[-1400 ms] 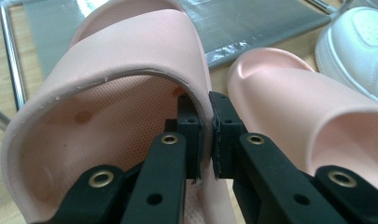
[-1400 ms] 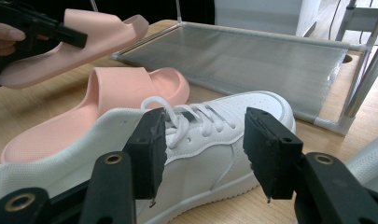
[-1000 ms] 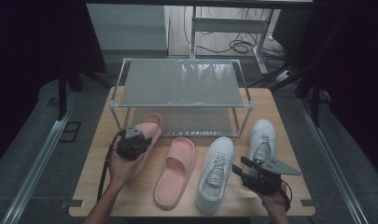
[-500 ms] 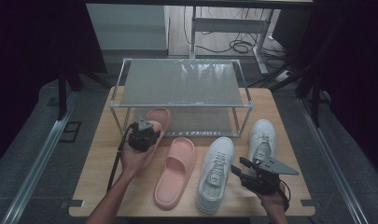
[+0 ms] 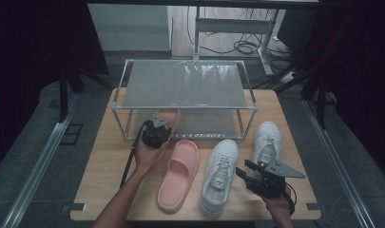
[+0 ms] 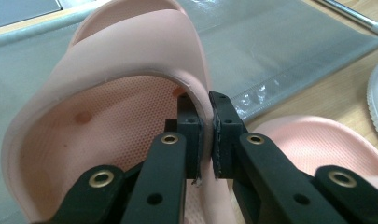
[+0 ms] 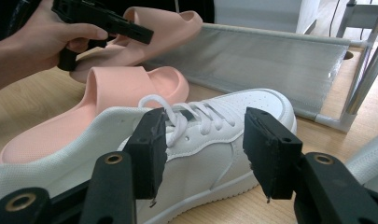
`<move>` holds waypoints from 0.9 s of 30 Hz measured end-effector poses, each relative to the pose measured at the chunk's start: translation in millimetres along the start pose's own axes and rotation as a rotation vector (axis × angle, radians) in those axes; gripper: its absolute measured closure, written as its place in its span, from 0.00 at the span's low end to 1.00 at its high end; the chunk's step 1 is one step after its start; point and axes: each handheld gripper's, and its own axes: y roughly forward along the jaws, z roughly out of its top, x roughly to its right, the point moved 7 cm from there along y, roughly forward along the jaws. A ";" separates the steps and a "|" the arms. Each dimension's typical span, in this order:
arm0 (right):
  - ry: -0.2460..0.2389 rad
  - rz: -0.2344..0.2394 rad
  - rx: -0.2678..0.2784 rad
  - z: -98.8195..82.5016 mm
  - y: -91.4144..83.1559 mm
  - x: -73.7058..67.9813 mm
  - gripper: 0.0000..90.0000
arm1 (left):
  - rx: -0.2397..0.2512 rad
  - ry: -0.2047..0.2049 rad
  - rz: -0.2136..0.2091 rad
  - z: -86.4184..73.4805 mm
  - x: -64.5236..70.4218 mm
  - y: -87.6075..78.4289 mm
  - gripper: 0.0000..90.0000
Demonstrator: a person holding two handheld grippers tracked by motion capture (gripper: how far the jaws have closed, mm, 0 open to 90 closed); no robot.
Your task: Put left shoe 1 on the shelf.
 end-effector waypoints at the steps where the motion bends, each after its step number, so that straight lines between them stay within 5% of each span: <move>1: -0.003 -0.001 0.001 -0.1 0.2 0.1 0.55 | -0.001 -0.002 0.003 0.0 -0.4 2.3 0.94; 12: -0.003 0.002 -0.003 -0.6 1.2 -1.6 0.55 | -0.009 -0.036 0.013 2.3 -2.2 25.6 0.94; 15: -0.005 0.001 -0.002 -0.9 1.3 -1.5 0.55 | -0.044 -0.019 0.028 3.1 -2.1 30.7 0.92; 20: -0.008 0.004 -0.004 -1.0 1.1 -3.1 0.55 | -0.049 -0.016 0.040 3.8 -0.9 28.6 0.72; 27: -0.011 0.001 -0.001 -0.2 -0.3 -4.2 0.55 | -0.079 -0.012 0.027 -4.5 1.2 12.2 0.59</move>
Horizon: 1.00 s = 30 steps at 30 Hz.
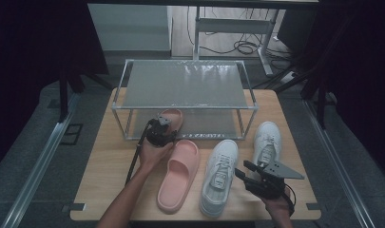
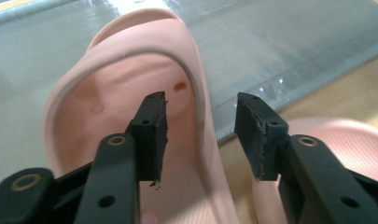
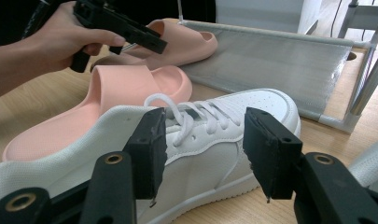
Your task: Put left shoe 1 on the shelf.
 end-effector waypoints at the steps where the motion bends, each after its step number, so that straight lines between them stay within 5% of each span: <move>1: -0.001 0.000 0.000 0.0 0.0 -0.2 0.55 | 0.001 -0.004 -0.011 -1.6 1.0 -2.8 0.58; 7: -0.004 0.001 -0.003 -0.2 0.5 -1.2 0.55 | -0.007 0.018 -0.032 -13.5 1.4 -22.6 0.60; 22: -0.007 -0.006 -0.009 -0.9 0.6 -0.4 0.55 | 0.032 0.007 -0.077 -51.9 -6.0 -65.1 0.99; 30: -0.009 -0.002 -0.015 -2.0 2.2 -1.6 0.55 | 0.030 0.002 -0.110 -71.3 -6.6 -79.9 1.00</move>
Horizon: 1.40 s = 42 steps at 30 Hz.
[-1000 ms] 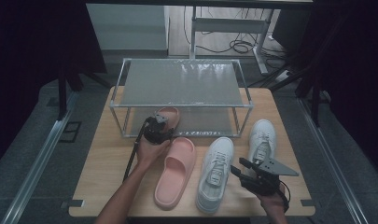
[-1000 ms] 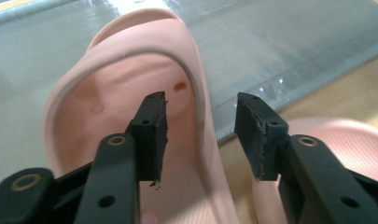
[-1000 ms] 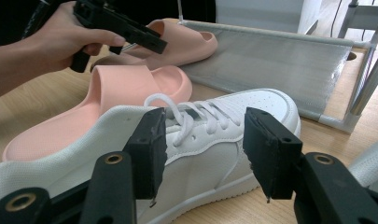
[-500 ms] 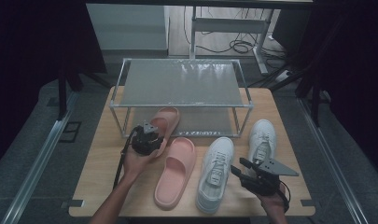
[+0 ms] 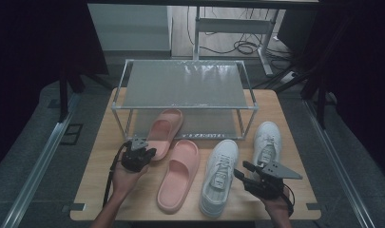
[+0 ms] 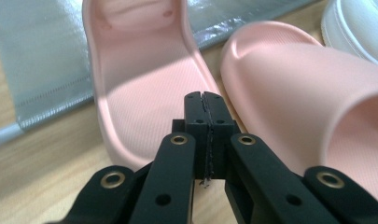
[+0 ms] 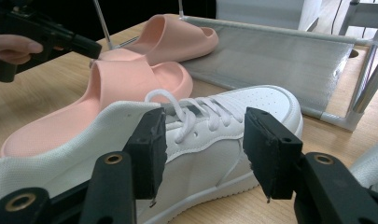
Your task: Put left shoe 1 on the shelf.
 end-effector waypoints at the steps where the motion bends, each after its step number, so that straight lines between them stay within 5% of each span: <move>1: 0.000 0.000 0.000 0.0 0.0 -0.1 0.55 | -0.002 -0.002 -0.003 -2.9 0.0 -1.6 1.00; 16: -0.002 0.003 -0.005 -0.1 0.6 -1.8 0.55 | -0.058 -0.001 -0.020 -36.6 -3.0 -7.4 1.00; 42: -0.005 0.004 -0.011 -1.4 2.1 -2.1 0.55 | -0.070 0.006 -0.016 -18.4 -6.4 25.4 1.00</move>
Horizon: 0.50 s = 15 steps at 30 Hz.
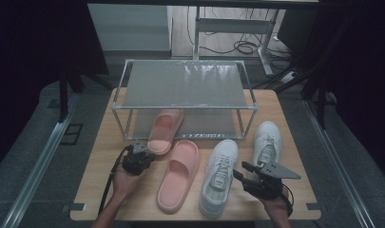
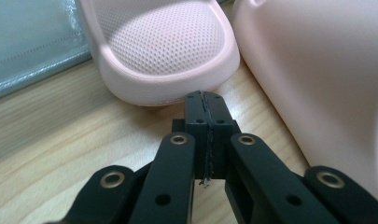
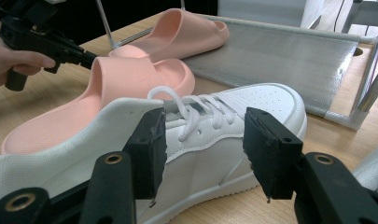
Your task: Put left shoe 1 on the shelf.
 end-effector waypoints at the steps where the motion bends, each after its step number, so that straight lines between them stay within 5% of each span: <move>1: 0.001 0.001 -0.001 -0.1 0.0 -0.1 0.55 | 0.001 -0.002 0.001 1.5 0.2 1.8 1.00; 15: -0.002 0.002 -0.004 -0.6 0.4 0.0 0.55 | 0.005 -0.004 0.000 21.4 -1.7 24.3 1.00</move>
